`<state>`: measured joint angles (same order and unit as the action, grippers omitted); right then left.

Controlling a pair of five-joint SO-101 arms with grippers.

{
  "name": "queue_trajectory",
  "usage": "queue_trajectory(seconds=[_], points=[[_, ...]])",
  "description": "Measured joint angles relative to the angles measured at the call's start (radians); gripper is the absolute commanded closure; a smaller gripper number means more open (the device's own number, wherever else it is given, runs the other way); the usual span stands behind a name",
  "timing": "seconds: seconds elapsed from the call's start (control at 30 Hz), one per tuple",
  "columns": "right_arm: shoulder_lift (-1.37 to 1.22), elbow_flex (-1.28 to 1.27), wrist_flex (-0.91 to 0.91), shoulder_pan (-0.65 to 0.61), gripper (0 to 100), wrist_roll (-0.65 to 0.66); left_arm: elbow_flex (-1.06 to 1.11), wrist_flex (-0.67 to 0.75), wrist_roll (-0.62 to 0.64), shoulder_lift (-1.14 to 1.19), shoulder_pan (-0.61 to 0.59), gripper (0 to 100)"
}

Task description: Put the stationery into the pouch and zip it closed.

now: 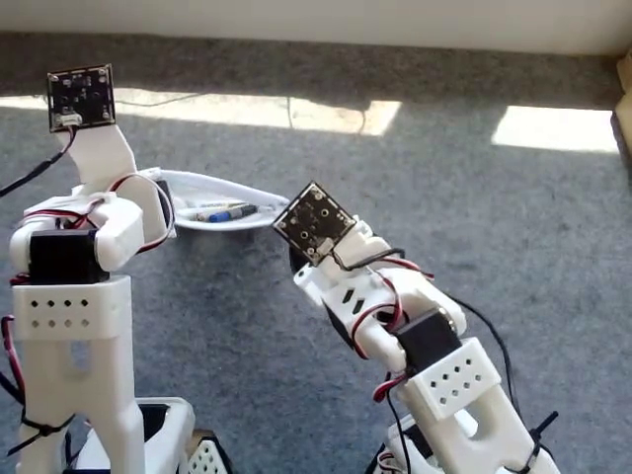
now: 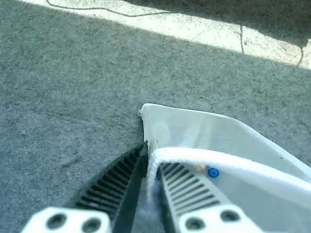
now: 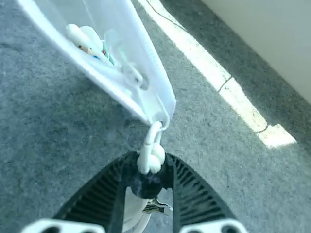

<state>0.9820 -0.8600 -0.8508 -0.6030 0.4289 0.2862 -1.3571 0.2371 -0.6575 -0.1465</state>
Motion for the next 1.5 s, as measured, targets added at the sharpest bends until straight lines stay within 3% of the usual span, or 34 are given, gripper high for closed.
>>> queue_trajectory(seconds=[0.2,0.43,1.1,1.5], points=[[0.083,0.000,-0.140,-0.002,99.1,0.000,0.000,0.000,-0.032,0.000,-0.002,78],[0.213,-0.015,-0.259,-0.002,99.1,0.000,0.000,0.038,-0.038,0.000,0.029,77],[0.669,-0.210,-0.502,-0.038,99.1,0.064,-0.008,0.091,-0.203,0.002,0.457,77],[0.692,-0.221,-0.502,-0.038,99.1,0.064,-0.015,0.287,-0.264,0.002,0.614,77]])
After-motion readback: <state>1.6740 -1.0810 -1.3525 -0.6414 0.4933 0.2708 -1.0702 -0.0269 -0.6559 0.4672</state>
